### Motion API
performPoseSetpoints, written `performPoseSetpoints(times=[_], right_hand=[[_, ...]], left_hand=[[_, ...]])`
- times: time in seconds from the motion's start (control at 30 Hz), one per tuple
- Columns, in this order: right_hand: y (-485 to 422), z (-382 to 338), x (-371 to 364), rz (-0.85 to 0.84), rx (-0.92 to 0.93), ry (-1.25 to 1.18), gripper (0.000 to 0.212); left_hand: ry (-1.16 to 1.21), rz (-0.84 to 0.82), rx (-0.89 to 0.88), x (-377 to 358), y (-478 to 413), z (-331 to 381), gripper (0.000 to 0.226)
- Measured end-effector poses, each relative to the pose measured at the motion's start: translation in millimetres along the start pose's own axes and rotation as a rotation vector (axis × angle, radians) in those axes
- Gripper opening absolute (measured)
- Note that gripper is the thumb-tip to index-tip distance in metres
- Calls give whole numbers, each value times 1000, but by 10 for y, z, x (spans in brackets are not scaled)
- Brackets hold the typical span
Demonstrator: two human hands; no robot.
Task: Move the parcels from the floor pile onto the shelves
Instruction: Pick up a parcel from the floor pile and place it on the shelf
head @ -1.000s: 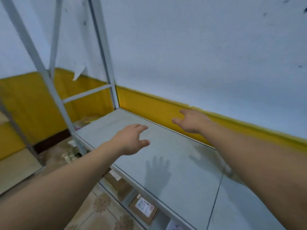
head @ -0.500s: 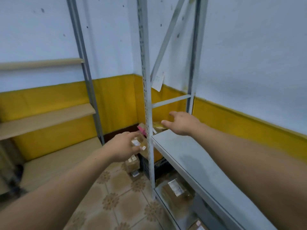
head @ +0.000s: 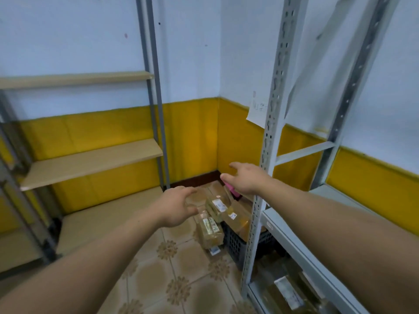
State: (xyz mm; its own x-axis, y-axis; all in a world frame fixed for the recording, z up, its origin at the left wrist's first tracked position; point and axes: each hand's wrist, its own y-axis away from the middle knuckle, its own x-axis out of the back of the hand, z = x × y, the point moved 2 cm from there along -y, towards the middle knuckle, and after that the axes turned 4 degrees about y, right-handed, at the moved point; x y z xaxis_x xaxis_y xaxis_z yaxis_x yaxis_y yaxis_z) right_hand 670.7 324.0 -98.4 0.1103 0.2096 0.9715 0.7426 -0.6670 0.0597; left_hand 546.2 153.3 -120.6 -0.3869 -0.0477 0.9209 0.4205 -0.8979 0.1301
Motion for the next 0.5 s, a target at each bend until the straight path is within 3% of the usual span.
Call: performPoseSetpoints(times=[0.27, 0.5], right_hand=[[-1669, -235, -13, 13, -1, -79, 74], [-2608, -233, -18, 13, -57, -75, 72]], left_hand=[[-51, 60, 67, 615, -1093, -688, 64], [-76, 64, 63, 998, -2068, -1181, 67]])
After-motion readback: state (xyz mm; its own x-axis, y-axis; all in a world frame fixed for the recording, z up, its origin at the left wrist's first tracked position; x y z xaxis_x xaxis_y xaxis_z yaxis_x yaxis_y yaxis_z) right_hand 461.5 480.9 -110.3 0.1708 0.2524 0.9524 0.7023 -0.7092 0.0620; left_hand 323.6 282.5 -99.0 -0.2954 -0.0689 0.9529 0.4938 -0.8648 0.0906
